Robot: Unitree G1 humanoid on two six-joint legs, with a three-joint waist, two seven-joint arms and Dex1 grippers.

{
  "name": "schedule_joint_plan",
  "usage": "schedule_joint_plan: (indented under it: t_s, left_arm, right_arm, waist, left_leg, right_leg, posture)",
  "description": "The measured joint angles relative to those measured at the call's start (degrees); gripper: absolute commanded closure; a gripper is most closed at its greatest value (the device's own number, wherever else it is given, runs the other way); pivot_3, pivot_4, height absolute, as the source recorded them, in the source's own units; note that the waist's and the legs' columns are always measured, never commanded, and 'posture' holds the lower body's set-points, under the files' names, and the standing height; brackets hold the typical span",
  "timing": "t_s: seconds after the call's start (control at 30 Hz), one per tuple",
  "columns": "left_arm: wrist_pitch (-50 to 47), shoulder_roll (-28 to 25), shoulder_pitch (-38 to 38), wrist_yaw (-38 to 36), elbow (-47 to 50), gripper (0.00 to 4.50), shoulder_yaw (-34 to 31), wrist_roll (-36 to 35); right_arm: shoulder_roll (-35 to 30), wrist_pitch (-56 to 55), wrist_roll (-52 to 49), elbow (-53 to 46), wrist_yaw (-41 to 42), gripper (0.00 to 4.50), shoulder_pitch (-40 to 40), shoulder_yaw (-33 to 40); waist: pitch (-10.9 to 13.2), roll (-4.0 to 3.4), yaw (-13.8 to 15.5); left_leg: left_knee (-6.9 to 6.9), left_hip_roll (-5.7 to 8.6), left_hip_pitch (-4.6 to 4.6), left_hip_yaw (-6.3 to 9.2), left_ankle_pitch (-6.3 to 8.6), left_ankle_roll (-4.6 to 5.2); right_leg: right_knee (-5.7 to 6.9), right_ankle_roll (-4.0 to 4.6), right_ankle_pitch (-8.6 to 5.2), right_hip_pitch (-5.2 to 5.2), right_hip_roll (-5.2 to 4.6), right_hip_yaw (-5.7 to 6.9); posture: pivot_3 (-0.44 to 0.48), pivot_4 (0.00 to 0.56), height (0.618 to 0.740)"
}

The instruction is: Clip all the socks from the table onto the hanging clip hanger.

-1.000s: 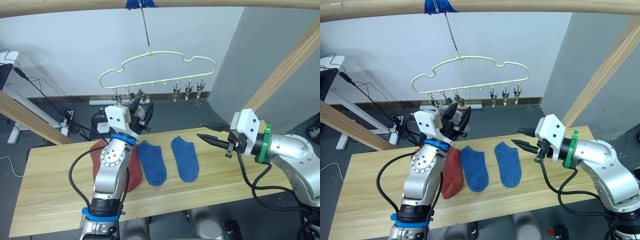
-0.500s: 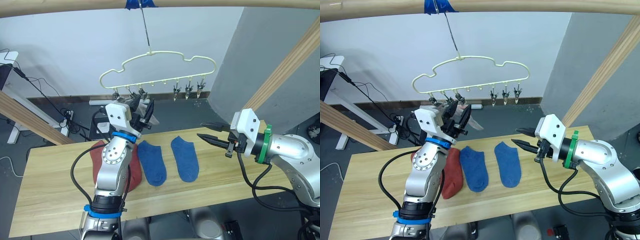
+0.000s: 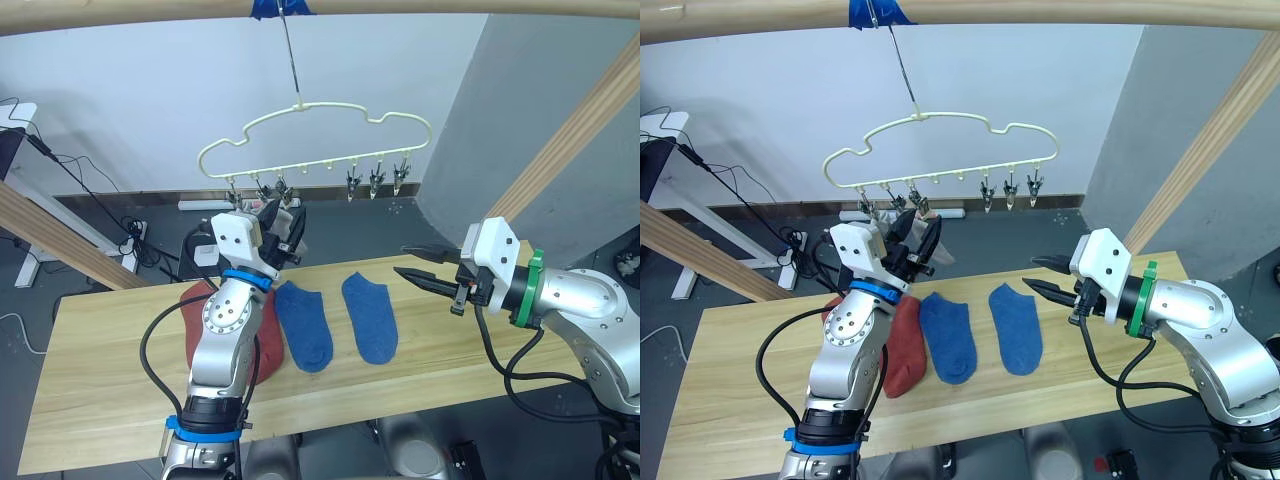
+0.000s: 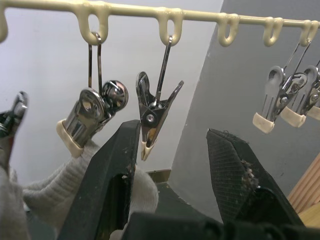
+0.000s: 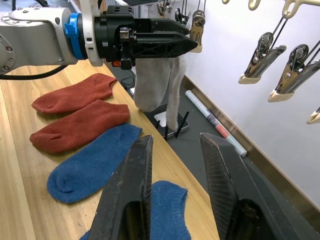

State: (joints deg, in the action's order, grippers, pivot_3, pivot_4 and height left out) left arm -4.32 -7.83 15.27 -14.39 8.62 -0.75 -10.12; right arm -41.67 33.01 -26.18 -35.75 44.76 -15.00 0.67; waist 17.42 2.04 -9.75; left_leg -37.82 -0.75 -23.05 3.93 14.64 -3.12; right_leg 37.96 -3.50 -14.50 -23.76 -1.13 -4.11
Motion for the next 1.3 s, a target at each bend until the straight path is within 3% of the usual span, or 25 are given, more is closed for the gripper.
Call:
schedule_joint_plan:
  t_s: [1.3]
  left_arm:
    - [-0.8,-0.8,4.0,2.6,0.5,2.22,-1.3,0.3]
  right_arm:
    - [0.1,0.0,-1.0,0.0,0.3,2.99,0.0,0.0]
  waist:
    - [0.0,0.0,0.0]
  left_leg:
    - [-0.01,0.0,0.0,0.01,0.0,0.0]
  right_leg:
    - [0.02,0.05,0.04,0.0,0.0,0.01]
  posture:
    - [-0.318,0.269,0.74]
